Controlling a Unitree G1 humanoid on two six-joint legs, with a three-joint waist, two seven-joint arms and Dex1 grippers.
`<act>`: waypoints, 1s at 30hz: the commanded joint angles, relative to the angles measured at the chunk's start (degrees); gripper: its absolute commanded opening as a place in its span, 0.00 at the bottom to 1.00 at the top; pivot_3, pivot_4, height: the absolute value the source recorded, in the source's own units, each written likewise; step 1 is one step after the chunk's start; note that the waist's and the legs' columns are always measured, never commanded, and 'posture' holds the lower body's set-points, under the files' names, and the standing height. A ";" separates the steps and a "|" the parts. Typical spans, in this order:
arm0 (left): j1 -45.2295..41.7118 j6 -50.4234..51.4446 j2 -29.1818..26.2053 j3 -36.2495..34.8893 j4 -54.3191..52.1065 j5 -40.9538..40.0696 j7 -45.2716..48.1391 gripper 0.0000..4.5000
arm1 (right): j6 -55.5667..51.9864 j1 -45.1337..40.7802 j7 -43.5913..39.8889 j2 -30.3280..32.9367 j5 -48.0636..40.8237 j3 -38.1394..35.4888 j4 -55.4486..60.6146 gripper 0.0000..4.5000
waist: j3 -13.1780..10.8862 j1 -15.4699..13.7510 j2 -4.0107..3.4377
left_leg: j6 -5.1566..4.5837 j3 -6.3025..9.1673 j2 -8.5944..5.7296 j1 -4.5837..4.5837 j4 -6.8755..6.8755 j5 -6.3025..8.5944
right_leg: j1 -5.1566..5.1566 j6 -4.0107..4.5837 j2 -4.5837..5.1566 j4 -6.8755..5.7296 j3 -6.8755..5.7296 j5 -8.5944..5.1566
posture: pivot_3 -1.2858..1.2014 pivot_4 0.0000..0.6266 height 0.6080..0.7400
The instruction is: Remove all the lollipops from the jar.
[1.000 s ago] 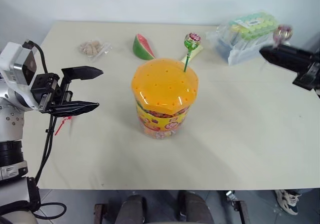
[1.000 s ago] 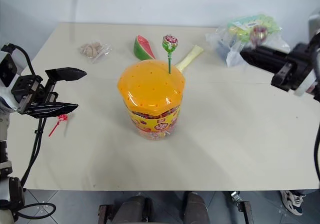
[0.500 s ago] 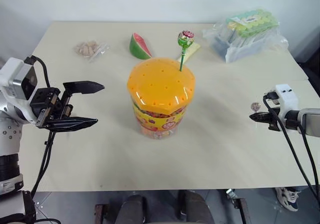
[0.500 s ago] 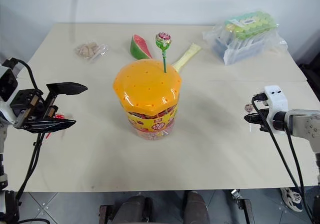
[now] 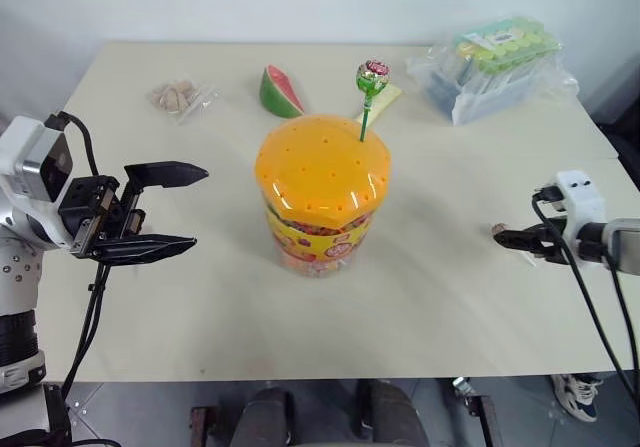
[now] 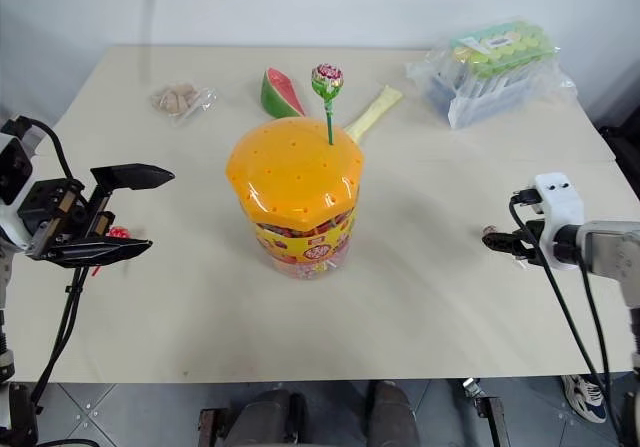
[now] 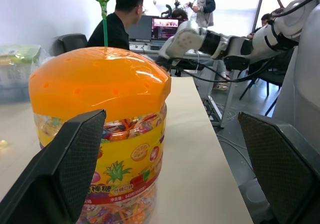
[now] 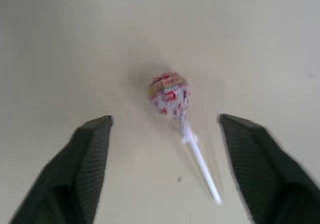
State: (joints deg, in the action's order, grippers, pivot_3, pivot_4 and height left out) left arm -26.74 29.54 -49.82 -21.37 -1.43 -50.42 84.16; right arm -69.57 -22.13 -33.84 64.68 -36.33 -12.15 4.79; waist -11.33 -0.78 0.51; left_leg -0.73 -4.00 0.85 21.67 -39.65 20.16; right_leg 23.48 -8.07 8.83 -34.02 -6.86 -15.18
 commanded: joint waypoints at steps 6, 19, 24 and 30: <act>-6.73 -2.19 0.29 2.63 4.76 1.34 2.90 1.00 | -1.93 -11.23 -8.69 0.94 -15.14 -12.35 14.81 0.99 | -0.01 0.54 -0.03 | 0.07 -0.06 0.15 -0.09 -0.06 0.02 | 0.02 0.12 -0.20 -0.07 0.14 0.07 | 0.52 0.24 1.00; -11.02 -4.01 -0.18 2.82 9.21 2.44 3.39 1.00 | 8.78 -31.62 -12.01 -19.67 -16.44 3.83 10.35 0.99 | 0.01 0.80 0.01 | 0.07 -0.15 0.13 -0.01 -0.07 0.04 | 0.15 0.12 -0.22 -0.08 0.18 0.08 | 0.52 0.24 1.00; -8.53 -3.20 -0.87 1.19 6.31 1.47 2.02 1.00 | 14.09 -34.89 -15.62 -25.16 -13.90 8.51 6.97 0.99 | 0.00 1.06 0.00 | 0.05 -0.15 0.13 0.03 -0.15 0.05 | 0.17 0.11 -0.22 -0.09 0.19 0.08 | 0.52 0.24 1.00; -6.19 -2.30 -1.09 -0.68 3.58 0.98 0.46 1.00 | 17.25 -38.46 -18.63 -28.33 -11.18 11.10 3.36 0.99 | 0.00 0.99 0.00 | 0.05 -0.15 0.14 0.04 -0.17 0.05 | 0.18 0.11 -0.22 -0.11 0.19 0.08 | 0.52 0.24 1.00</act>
State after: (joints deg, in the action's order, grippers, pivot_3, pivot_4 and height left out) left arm -33.19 26.93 -49.99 -20.29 4.35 -48.11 85.09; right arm -53.80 -58.78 -51.55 36.30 -48.07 -0.34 8.12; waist -11.32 0.21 0.51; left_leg -0.67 -4.15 0.99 21.71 -39.83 20.21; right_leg 23.66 -7.96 8.60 -34.13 -6.67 -15.10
